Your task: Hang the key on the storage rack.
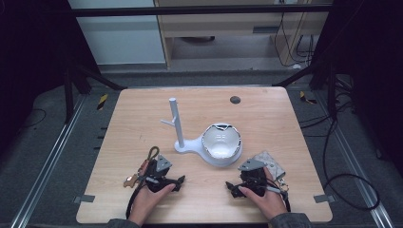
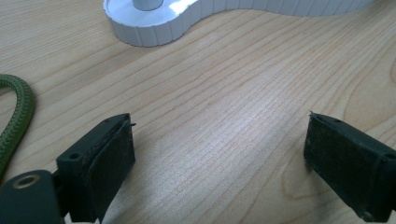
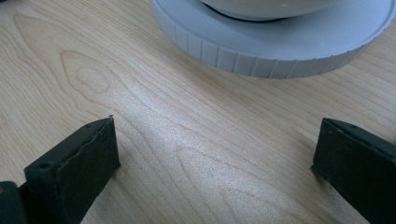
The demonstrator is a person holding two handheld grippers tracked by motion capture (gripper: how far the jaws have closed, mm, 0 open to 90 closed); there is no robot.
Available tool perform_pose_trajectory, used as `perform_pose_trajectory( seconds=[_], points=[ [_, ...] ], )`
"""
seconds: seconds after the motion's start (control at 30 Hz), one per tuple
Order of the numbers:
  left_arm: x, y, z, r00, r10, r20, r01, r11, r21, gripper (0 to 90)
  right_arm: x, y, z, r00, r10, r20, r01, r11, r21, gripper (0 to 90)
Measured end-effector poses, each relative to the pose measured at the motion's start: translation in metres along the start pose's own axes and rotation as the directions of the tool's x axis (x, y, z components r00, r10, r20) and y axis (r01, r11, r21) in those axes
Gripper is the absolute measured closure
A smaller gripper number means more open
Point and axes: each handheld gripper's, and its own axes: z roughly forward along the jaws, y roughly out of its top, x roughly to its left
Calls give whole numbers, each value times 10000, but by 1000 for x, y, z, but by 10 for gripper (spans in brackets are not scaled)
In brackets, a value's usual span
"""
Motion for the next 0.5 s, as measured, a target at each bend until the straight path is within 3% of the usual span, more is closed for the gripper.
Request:
perform_pose_trajectory(
  seconds=[0.2,0.5],
  points=[
    [0,0,0,9998,166,146,-168,9998,135,34,1,-1,0,10000,17,13,-17,10000,-13,2],
    [6,-3,-5,9997,239,105,-240,9996,111,57,1,-1,-1,10000,-3,-3,3,10000,-24,2]
  ],
)
